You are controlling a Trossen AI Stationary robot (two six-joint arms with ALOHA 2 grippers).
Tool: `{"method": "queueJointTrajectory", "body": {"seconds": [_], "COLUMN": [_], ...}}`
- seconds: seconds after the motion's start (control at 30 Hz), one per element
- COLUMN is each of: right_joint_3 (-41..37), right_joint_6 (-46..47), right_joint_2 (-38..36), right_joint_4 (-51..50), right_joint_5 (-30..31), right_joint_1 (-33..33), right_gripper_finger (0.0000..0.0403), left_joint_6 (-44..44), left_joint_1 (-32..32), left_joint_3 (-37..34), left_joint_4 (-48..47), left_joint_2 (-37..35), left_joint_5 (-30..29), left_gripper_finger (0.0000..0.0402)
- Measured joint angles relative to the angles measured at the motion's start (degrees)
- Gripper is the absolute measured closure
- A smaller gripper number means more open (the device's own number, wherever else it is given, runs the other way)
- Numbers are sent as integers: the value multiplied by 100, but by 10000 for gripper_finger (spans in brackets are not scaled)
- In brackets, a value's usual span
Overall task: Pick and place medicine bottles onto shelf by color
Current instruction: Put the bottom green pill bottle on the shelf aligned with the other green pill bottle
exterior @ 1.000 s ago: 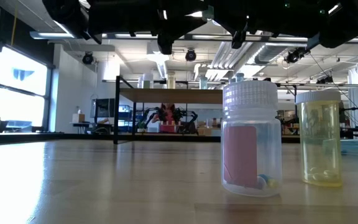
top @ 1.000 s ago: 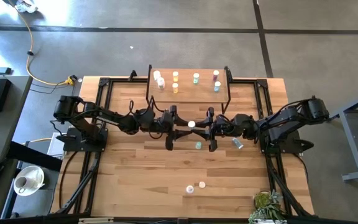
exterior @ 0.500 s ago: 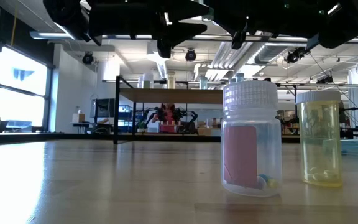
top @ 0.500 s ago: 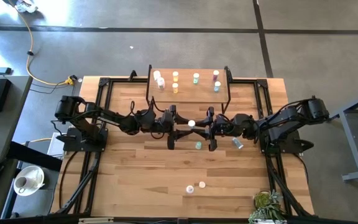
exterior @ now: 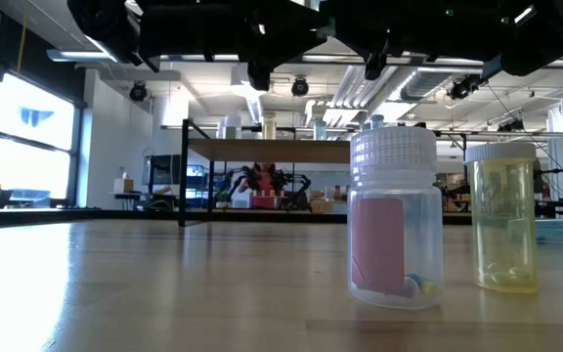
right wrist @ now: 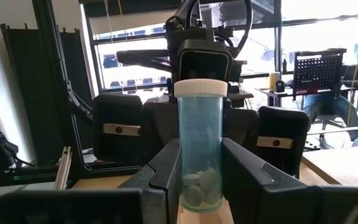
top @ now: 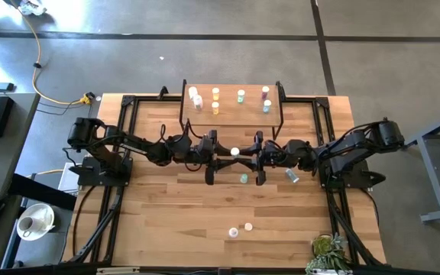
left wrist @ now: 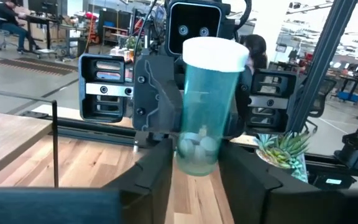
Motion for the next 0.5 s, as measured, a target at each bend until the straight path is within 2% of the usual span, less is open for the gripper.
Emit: {"method": "queueJointTrajectory", "body": {"seconds": [0.2, 0.5], "right_joint_3": [0, 0], "right_joint_6": [-86, -90], "right_joint_2": [-4, -4], "right_joint_4": [-29, -35], "right_joint_5": [32, 37], "right_joint_1": [1, 2], "right_gripper_finger": [318, 318], "left_joint_6": [64, 66], "left_joint_1": [2, 2], "left_joint_3": [0, 0], "left_joint_4": [0, 0], "left_joint_2": [0, 0], "left_joint_5": [-5, -15], "left_gripper_finger": [314, 316]}}
